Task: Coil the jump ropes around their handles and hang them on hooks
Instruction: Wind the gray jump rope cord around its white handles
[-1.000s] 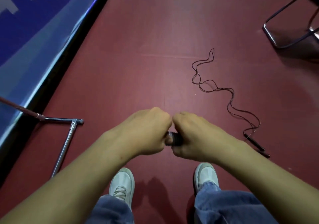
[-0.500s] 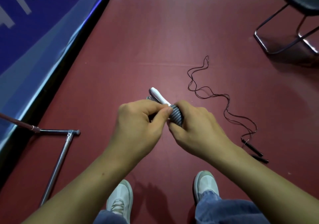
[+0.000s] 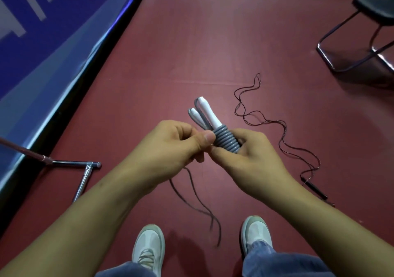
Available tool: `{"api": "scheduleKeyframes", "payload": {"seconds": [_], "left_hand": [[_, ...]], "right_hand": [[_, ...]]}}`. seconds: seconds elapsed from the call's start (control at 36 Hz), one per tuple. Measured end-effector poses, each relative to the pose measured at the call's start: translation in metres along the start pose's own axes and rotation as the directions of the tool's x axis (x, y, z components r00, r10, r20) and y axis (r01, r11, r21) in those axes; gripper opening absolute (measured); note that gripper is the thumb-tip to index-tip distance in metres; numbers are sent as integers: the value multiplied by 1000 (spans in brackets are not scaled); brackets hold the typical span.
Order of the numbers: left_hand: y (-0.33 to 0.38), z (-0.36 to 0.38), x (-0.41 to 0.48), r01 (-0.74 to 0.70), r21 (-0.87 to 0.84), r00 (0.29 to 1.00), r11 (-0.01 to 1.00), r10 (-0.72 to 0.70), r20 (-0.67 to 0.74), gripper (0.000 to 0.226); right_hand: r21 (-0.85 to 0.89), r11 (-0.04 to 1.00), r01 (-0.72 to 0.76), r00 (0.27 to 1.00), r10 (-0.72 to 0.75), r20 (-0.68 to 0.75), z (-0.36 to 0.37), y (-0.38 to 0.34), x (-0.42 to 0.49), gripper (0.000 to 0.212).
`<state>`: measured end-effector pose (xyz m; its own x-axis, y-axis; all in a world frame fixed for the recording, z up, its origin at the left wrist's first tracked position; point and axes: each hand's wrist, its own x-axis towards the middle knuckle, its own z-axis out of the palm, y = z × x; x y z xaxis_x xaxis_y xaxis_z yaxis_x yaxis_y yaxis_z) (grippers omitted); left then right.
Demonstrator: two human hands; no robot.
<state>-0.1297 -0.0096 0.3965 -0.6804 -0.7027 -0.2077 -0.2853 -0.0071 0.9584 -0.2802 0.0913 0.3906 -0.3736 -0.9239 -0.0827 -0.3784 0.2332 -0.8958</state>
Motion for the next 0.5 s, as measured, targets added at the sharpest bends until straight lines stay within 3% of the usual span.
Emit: {"api": "scheduleKeyframes", "payload": {"seconds": [0.11,0.17,0.22,0.33,0.42,0.5], "left_hand": [[-2,-5,2,18,-54,999,998,-15,43,45],[-5,-8,4,4,-35,1000,999,-4,16,47],[-5,-10,5,-9,-90,1000,996,11,23,48],[3,-11,1,-107,-199,989,974,125,81,38],[5,-9,-1,-141,-275,978,951,178,112,39],[5,-9,-1,-84,-368,970,926,159,181,41]], "right_hand": [[358,927,-116,985,60,163,0,-5,-2,11],[485,852,-199,972,109,207,2,-7,-4,29],[554,795,-245,960,117,256,2,-9,-5,43],[616,736,-280,924,33,381,-4,-13,-6,36],[688,657,-307,897,-41,440,-9,-12,-7,44],[733,570,-371,851,-106,514,-10,-9,-8,31]]}}
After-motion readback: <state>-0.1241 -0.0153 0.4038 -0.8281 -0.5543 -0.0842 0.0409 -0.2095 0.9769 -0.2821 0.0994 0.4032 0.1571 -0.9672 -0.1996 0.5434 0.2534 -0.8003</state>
